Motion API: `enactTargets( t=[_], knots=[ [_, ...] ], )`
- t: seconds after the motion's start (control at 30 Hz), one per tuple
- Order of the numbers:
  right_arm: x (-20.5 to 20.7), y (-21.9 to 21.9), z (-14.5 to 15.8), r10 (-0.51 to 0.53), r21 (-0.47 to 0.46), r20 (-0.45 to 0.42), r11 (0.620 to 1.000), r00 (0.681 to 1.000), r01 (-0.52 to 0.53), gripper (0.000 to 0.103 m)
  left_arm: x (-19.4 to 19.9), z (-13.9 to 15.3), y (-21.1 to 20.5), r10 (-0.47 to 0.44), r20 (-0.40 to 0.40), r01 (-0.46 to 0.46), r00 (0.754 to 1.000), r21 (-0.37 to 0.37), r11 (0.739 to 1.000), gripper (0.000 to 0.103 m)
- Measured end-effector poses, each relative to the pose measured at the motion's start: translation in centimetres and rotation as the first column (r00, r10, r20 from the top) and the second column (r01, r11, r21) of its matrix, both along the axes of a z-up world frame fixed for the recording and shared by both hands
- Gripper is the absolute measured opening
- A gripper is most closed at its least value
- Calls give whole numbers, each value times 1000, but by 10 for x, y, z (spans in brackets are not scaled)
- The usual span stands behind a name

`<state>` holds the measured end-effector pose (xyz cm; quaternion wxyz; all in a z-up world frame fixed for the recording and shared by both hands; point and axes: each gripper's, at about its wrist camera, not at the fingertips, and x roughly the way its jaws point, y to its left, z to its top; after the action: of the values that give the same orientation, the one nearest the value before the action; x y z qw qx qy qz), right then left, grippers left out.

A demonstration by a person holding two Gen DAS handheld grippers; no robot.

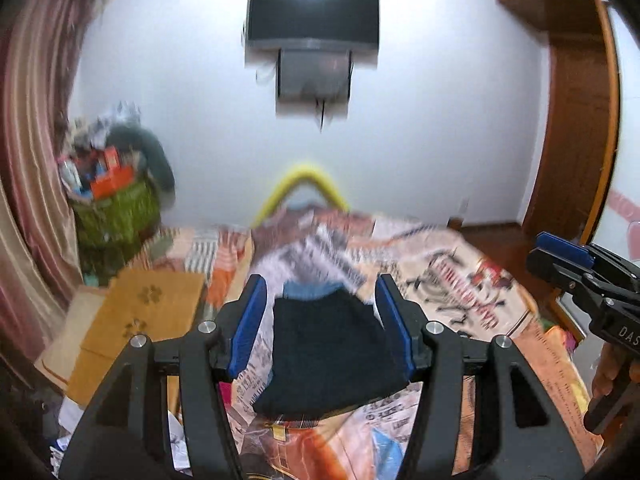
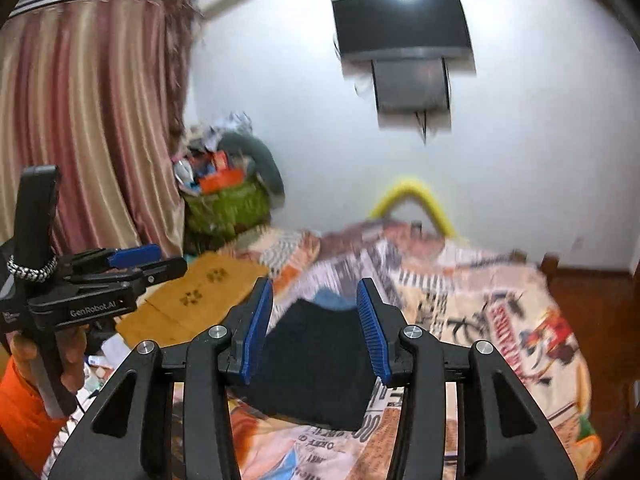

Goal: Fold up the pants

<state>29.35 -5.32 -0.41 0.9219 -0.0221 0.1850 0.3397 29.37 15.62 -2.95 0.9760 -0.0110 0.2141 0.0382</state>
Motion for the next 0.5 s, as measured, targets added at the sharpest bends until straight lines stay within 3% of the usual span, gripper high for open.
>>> enactTargets(
  t=[0.23, 0.43, 0.5],
  knots=[
    [-97, -33, 35, 16, 86, 151, 996, 988, -29, 40, -103, 23, -39, 16, 163, -24, 987, 49, 999, 58],
    [-151, -42, 34, 8, 124, 212, 992, 977, -36, 40, -169, 26, -66, 25, 257, -54, 966, 103, 993, 58],
    [-161, -44, 29, 3, 140, 218, 990, 976, -34, 40, -184, 27, -71, 21, 274, -50, 961, 98, 994, 64]
  ],
)
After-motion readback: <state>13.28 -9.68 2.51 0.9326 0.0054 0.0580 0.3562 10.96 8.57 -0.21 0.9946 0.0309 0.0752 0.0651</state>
